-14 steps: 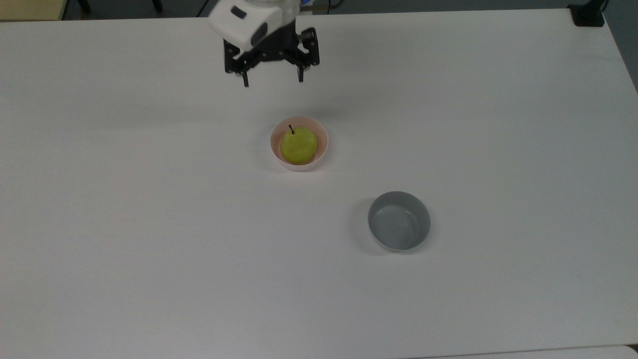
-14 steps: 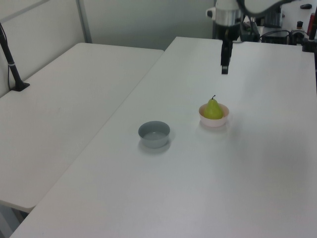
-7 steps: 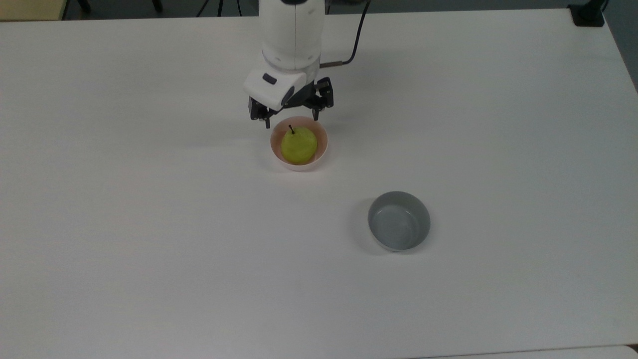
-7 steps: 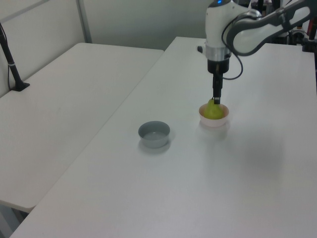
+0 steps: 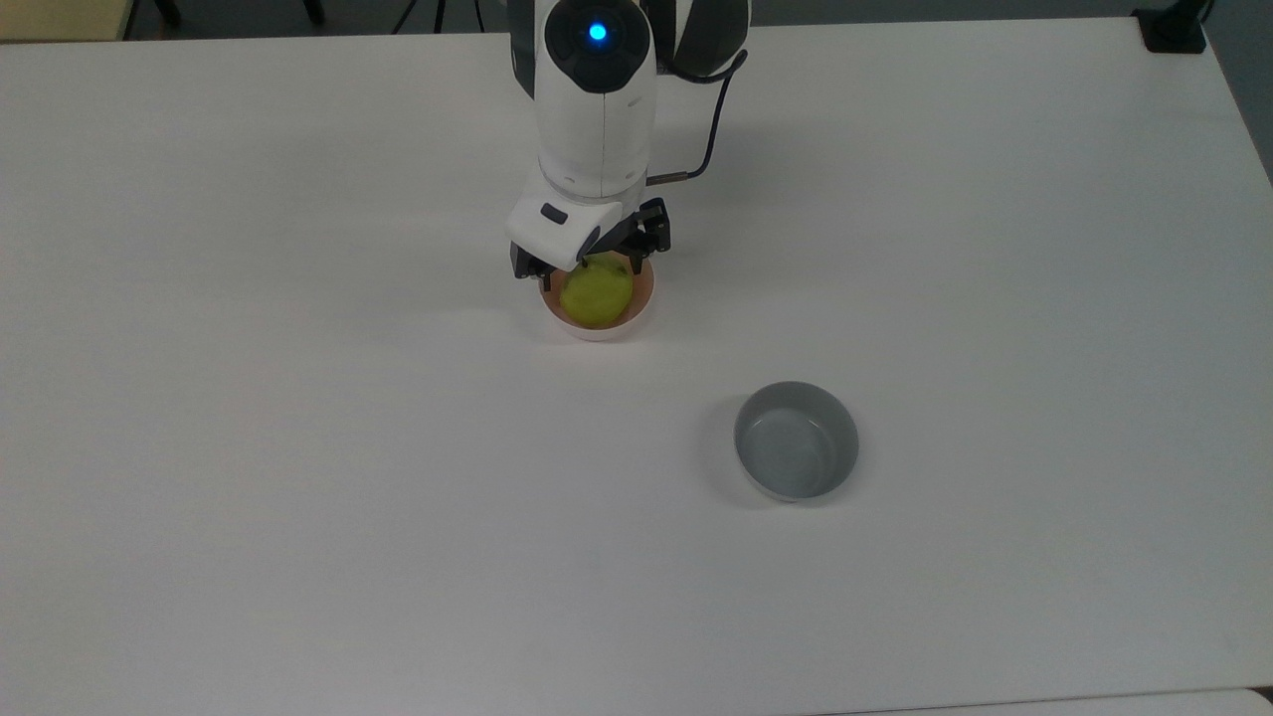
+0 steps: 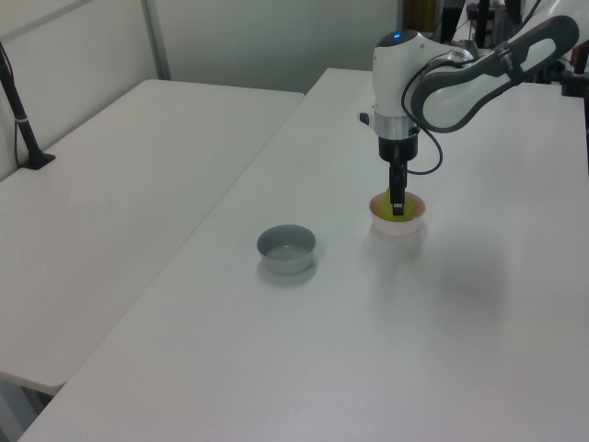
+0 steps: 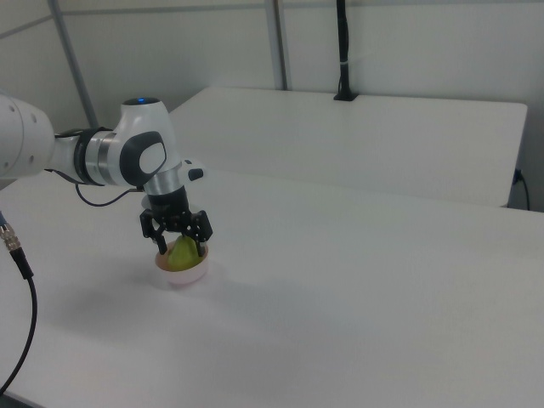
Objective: Pick up a pear from the bowl
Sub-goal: 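Close the gripper on the green pear and lift it from the bowl, then carry the held pear away from the pink bowl across the table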
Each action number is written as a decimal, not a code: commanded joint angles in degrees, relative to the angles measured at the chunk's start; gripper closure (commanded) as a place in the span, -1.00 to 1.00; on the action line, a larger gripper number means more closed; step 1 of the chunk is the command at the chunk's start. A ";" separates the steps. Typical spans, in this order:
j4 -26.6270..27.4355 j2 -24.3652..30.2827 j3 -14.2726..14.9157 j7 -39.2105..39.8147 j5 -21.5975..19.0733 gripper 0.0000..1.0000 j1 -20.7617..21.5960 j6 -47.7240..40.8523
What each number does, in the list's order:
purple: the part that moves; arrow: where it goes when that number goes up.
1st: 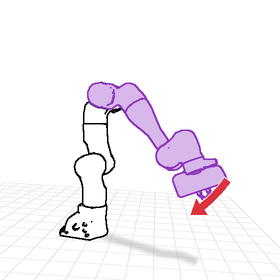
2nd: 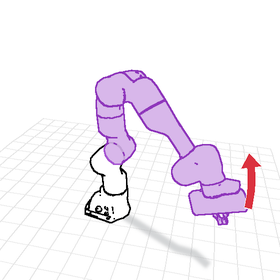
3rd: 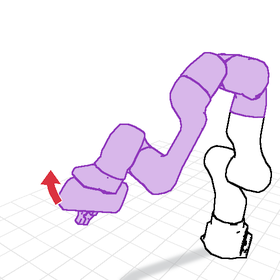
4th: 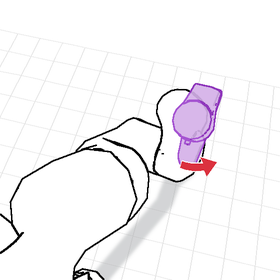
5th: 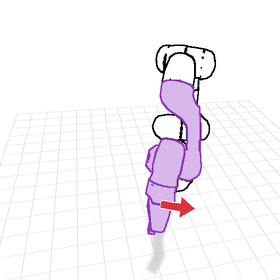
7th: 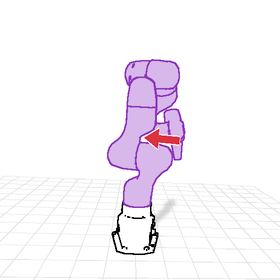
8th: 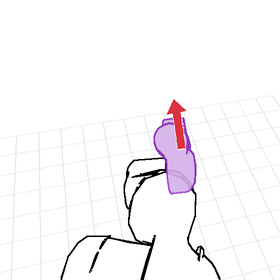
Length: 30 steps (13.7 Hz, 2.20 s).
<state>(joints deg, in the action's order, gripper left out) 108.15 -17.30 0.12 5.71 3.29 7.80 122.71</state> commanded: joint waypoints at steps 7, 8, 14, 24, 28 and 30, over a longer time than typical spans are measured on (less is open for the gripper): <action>0.57 -0.89 0.59 1.06 1.63 0.08 0.90 2.53; 0.48 -0.63 0.59 1.06 1.63 0.08 0.90 2.36; -1.63 2.97 0.50 0.36 1.19 0.08 2.13 -4.66; -13.49 7.20 1.81 1.06 -2.15 0.06 -0.41 -20.41; -13.58 6.58 1.99 5.97 -1.53 0.06 -7.43 -19.35; -13.58 6.41 1.99 7.82 -1.44 0.06 -10.07 -17.43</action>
<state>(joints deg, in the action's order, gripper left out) 95.55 -10.38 2.04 9.74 2.47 1.41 104.04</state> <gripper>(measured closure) 0.251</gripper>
